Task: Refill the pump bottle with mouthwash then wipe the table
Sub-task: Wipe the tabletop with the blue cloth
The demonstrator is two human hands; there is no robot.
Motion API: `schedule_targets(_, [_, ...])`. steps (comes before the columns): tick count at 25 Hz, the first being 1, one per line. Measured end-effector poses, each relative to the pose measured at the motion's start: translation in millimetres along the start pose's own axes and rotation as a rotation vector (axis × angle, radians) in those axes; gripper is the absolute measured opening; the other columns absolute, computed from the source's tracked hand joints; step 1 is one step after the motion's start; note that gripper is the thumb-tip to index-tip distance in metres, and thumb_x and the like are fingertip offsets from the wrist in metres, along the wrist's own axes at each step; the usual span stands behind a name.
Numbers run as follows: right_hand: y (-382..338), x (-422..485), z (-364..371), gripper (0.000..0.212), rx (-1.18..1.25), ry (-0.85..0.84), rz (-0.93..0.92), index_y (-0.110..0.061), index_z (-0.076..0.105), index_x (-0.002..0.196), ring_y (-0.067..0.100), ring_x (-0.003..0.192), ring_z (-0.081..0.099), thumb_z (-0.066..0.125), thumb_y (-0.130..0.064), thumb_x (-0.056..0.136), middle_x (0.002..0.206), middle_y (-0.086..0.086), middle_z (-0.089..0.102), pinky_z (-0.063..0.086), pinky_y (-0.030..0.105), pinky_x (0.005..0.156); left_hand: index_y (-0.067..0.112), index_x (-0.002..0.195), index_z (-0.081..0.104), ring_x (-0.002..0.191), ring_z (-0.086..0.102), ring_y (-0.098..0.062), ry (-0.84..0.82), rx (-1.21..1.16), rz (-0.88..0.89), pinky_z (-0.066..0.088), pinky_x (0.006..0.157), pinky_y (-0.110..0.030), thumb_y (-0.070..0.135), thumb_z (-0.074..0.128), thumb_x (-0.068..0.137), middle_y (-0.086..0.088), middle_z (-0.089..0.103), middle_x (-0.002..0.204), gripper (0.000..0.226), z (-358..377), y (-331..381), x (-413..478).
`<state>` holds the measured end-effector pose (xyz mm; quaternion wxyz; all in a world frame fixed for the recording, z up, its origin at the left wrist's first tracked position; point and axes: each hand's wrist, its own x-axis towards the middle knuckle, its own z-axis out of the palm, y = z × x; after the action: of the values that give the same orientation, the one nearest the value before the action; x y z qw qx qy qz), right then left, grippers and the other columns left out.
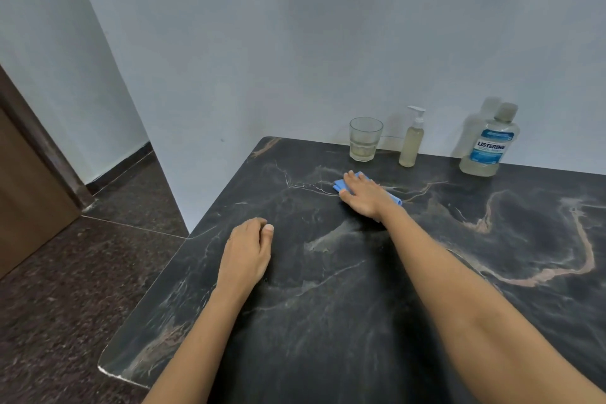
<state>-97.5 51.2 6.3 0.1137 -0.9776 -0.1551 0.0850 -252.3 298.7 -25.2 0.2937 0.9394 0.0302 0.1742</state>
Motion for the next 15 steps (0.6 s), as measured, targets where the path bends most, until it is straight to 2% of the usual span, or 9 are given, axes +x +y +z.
schedule_targets(2, [-32, 5, 4, 0.059, 0.015, -0.022, -0.109, -0.012, 0.012, 0.153, 0.021, 0.149, 0.003, 0.030, -0.034, 0.102, 0.161, 0.005, 0.007, 0.007, 0.033, 0.118, 0.019, 0.089, 0.055, 0.086, 0.054, -0.018, 0.028, -0.089, -0.027, 0.041, 0.075, -0.033, 0.035, 0.032, 0.101, 0.006, 0.057, 0.085, 0.030, -4, -1, 6])
schedule_targets(4, [-75, -6, 18, 0.060, 0.010, -0.067, -0.278, -0.013, 0.012, 0.153, 0.021, 0.149, 0.003, 0.036, -0.031, 0.101, 0.161, 0.005, 0.007, 0.005, 0.031, 0.118, 0.012, 0.082, 0.053, 0.076, 0.052, -0.019, 0.078, -0.163, -0.090, 0.037, 0.068, -0.031, 0.032, 0.035, 0.102, 0.001, 0.056, 0.076, 0.033, -10, 1, 10])
schedule_targets(7, [-126, -44, 41, 0.063, 0.008, -0.116, -0.500, -0.013, 0.012, 0.153, 0.017, 0.149, 0.002, 0.040, -0.031, 0.100, 0.161, 0.003, 0.005, 0.001, 0.028, 0.118, 0.005, 0.083, 0.056, 0.074, 0.051, -0.021, 0.144, -0.249, -0.211, 0.029, 0.062, -0.026, 0.024, 0.037, 0.101, -0.004, 0.059, 0.077, 0.033, -20, -1, 14])
schedule_targets(11, [-136, -106, 51, 0.067, 0.059, -0.206, -0.692, -0.012, 0.014, 0.153, 0.019, 0.149, 0.002, 0.049, -0.028, 0.097, 0.161, 0.007, 0.007, 0.002, 0.032, 0.121, 0.001, 0.090, 0.061, 0.076, 0.050, -0.017, 0.171, -0.271, -0.264, 0.027, 0.060, -0.021, 0.023, 0.037, 0.100, -0.009, 0.062, 0.082, 0.034, -30, -9, 11])
schedule_targets(15, [-123, -167, 51, 0.069, 0.166, -0.341, -0.822, -0.016, 0.023, 0.151, 0.011, 0.148, 0.001, 0.059, -0.024, 0.093, 0.160, 0.004, 0.010, -0.001, 0.025, 0.120, 0.007, 0.071, 0.048, 0.065, 0.047, -0.019, 0.129, -0.227, -0.195, 0.025, 0.057, -0.026, 0.025, 0.038, 0.102, -0.004, 0.053, 0.065, 0.037, -32, -7, 2])
